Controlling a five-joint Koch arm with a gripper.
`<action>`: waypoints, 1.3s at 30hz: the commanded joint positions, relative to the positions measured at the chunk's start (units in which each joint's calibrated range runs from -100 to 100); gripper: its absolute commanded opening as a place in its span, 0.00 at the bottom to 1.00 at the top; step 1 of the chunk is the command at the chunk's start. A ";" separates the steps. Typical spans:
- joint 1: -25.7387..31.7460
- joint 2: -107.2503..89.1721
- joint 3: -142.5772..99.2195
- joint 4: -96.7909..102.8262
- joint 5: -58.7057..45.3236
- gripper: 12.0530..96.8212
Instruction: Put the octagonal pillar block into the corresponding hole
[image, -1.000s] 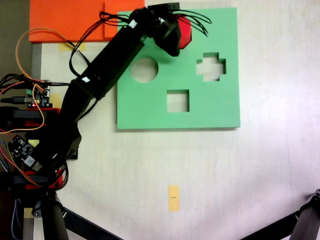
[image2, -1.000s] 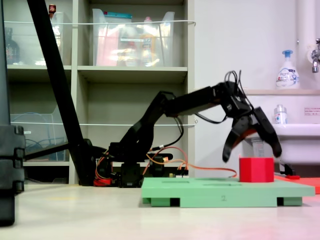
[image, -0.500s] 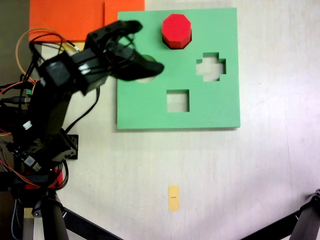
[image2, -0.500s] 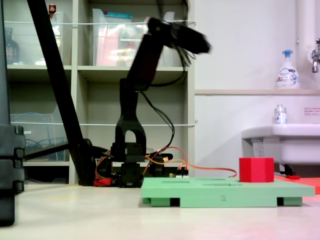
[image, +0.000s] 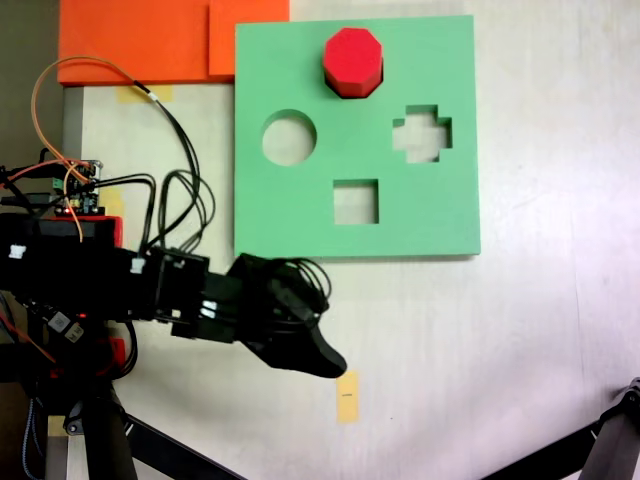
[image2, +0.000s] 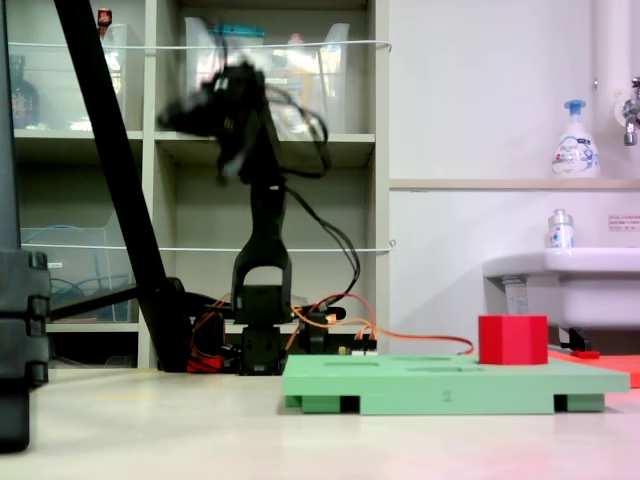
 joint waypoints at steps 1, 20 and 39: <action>0.10 -18.05 -16.82 34.42 -4.35 0.50; 3.86 -25.17 -98.87 67.64 -20.02 0.42; 3.81 -25.17 -98.87 69.28 -19.98 0.44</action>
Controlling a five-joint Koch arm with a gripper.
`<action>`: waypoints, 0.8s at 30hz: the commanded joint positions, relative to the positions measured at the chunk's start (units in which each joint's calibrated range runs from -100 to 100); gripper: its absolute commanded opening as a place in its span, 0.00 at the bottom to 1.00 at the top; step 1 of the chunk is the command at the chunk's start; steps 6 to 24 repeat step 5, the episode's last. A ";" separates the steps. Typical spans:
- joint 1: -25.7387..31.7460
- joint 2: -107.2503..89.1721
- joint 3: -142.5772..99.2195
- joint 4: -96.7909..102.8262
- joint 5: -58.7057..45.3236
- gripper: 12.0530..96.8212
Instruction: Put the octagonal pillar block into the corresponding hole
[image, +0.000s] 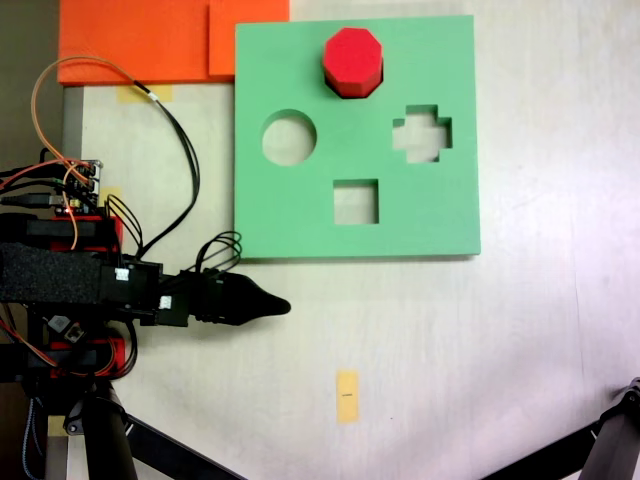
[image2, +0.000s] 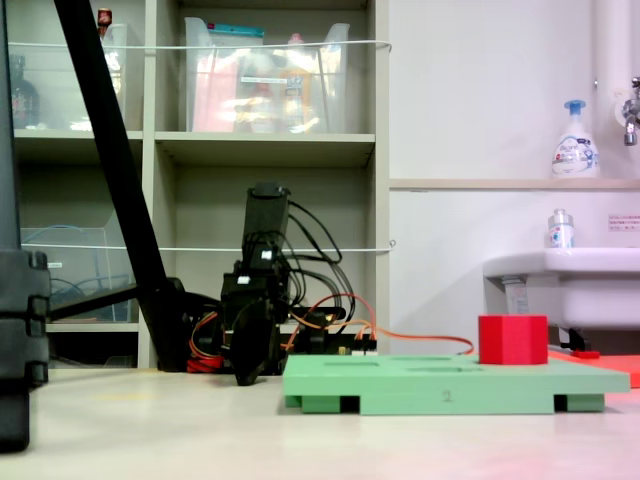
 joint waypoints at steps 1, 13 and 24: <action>0.15 -0.41 -1.08 -4.83 -0.20 0.44; 0.15 -0.41 -1.08 -4.83 -0.20 0.44; 0.15 -0.41 -1.08 -4.83 -0.20 0.44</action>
